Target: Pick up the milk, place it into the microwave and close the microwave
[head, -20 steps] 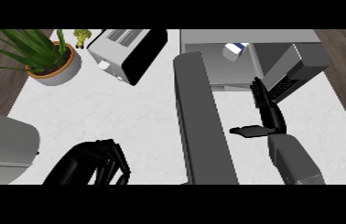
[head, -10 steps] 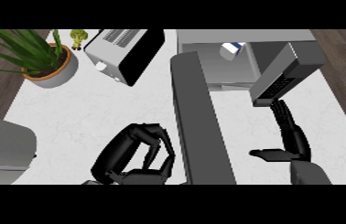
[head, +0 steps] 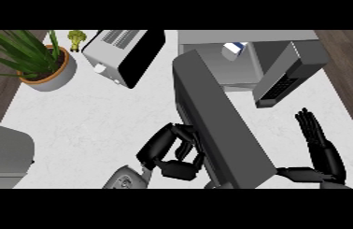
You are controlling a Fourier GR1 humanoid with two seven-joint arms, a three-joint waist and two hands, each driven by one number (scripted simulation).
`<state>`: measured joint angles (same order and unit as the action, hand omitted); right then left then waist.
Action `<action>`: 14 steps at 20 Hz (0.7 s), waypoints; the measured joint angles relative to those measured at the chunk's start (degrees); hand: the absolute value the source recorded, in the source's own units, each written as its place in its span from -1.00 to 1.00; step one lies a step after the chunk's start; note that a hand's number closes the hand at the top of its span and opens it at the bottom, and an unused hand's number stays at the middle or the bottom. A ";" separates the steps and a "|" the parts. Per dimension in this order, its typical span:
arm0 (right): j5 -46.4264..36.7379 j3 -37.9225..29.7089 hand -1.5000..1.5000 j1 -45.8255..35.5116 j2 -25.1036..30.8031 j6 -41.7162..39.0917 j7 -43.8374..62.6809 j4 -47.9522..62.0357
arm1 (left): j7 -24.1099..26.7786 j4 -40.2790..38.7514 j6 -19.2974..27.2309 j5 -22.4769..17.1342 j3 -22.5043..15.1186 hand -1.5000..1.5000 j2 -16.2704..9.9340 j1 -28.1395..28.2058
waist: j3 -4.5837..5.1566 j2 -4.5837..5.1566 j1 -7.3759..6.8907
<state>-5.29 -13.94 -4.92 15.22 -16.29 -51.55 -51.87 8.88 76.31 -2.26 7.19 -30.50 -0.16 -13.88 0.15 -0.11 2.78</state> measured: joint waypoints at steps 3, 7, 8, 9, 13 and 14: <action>1.79 1.29 -1.00 2.14 0.56 -1.78 1.53 -5.42 | 3.72 -6.69 5.90 -1.20 -3.33 1.00 -0.03 -3.60 | 0.02 0.09 0.50; 5.36 2.46 -1.00 5.11 1.73 -4.82 3.97 -12.08 | 9.73 -13.43 13.48 -5.10 -7.71 1.00 -0.05 -6.37 | 0.07 0.27 1.47; 6.31 2.80 -1.00 5.21 1.72 -5.37 4.78 -13.57 | 11.18 -14.89 14.94 -6.53 -8.50 1.00 -0.06 -7.24 | 0.09 0.36 1.72; 7.14 3.19 -1.00 5.41 1.73 -5.91 5.64 -14.83 | 12.37 -16.28 16.21 -8.12 -9.23 1.00 -0.04 -8.47 | 0.10 0.44 1.96; 10.46 4.39 -1.00 5.84 2.59 -7.88 9.04 -20.82 | 14.41 -20.40 21.05 -13.99 -12.99 1.00 -0.13 -11.62 | 0.16 0.70 3.43; 11.31 4.57 -1.00 6.28 3.09 -8.59 9.68 -22.15 | 15.01 -21.39 21.81 -15.35 -13.74 1.00 -0.13 -12.27 | 0.17 0.77 3.84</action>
<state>6.02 -9.37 1.36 18.32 -24.88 -41.87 -74.02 23.89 54.92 19.55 -8.15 -44.24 -0.29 -26.14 0.32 0.66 6.62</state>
